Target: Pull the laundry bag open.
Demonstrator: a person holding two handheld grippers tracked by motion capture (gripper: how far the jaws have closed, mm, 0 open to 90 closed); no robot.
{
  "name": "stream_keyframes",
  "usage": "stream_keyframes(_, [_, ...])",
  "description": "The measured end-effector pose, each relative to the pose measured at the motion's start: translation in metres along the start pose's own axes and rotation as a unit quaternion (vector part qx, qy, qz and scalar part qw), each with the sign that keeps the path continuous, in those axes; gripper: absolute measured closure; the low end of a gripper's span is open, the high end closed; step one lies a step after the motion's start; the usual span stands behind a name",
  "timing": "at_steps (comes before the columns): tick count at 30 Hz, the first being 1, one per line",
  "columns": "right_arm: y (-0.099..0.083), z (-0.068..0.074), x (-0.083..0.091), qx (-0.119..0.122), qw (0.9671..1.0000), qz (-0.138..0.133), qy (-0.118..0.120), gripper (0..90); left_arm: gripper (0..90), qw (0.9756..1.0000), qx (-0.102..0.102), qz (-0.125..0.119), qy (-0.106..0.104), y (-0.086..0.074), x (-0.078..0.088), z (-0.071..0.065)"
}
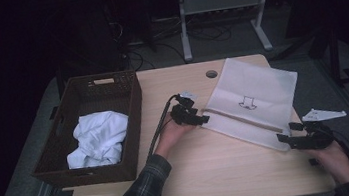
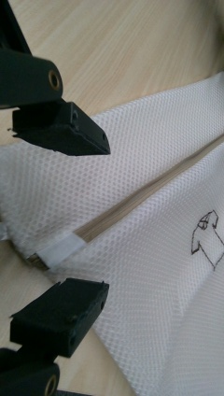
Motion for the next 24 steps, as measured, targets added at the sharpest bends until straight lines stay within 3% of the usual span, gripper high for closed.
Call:
stream_keyframes(2, [0.003,0.003,-0.002,0.005,0.9997,-0.005,-0.025,25.8,31.8,1.0000,0.001,0.002,0.005,0.000,0.003,0.000])
stream_keyframes(3, [0.004,0.005,-0.002,0.004,0.9995,-0.005,-0.031,21.3,31.6,1.0000,0.004,0.001,0.008,-0.001,0.005,-0.001])
stream_keyframes(4, [0.005,0.007,-0.003,0.010,0.9997,-0.003,-0.020,13.7,28.8,1.0000,-0.003,0.002,0.006,-0.001,0.007,-0.002])
stream_keyframes(5, [0.005,0.009,-0.003,0.016,0.9999,-0.001,-0.005,12.3,22.7,0.9999,-0.014,0.001,0.006,-0.002,0.009,-0.003])
stream_keyframes(7, [0.006,0.012,-0.003,0.021,0.9997,-0.002,-0.013,14.6,20.4,0.9995,-0.028,0.004,0.017,-0.004,0.012,-0.005])
stream_keyframes(10, [0.007,0.014,-0.004,0.019,0.9997,-0.003,-0.012,13.6,20.4,0.9993,-0.032,0.005,0.018,-0.007,0.016,-0.007])
stream_keyframes(16, [0.009,0.013,-0.005,0.001,0.9995,-0.010,-0.030,14.3,20.9,0.9995,-0.024,0.003,0.021,-0.016,0.026,-0.007])
stream_keyframes(24, [0.013,0.020,-0.006,0.004,0.9996,-0.015,-0.024,14.1,20.8,0.9996,-0.023,0.000,0.017,-0.028,0.042,-0.013])
Point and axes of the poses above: each handheld gripper's, and its own axes: x roughly backward along the jaws, y roughly out of its top, z roughly to its left, the point moved 5 cm from there along -x, roughly forward along the jaws, and after that the axes turned 9 degrees about y, right-handed, at the moved point
